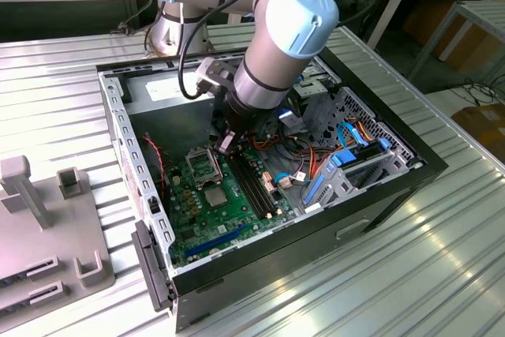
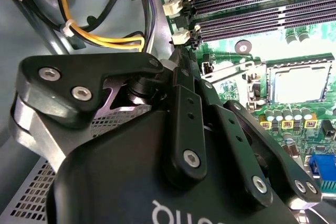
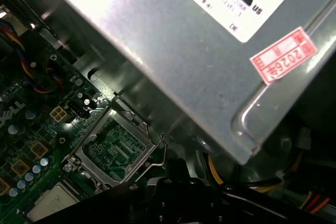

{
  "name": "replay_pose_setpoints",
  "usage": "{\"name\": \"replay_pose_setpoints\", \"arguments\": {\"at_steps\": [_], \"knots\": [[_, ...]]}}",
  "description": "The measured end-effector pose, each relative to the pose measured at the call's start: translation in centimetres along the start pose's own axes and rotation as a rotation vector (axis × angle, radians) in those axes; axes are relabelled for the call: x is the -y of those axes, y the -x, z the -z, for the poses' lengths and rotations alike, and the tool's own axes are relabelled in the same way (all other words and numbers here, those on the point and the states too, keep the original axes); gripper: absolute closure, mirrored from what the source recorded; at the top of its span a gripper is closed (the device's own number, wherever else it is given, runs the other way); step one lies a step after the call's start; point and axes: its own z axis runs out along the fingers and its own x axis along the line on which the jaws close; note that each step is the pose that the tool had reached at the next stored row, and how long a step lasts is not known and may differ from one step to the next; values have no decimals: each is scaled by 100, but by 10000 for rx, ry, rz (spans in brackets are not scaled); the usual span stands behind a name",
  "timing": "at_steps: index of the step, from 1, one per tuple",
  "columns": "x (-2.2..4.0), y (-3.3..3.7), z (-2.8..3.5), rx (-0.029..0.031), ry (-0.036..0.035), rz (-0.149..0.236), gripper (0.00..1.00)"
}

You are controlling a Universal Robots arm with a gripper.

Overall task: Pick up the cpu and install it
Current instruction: 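Close the cpu cover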

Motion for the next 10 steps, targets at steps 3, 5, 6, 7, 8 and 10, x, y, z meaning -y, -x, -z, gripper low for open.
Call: {"name": "replay_pose_setpoints", "arguments": {"at_steps": [3,5,6,7,8,10], "knots": [[-1,-4,-3,2,1,1,89],[-1,-11,-3,3,0,1,89],[-2,-17,-1,1,0,-1,89],[-1,-19,-1,1,0,1,89],[-1,-23,0,1,0,2,89],[0,-29,6,-1,-1,2,89]]}}
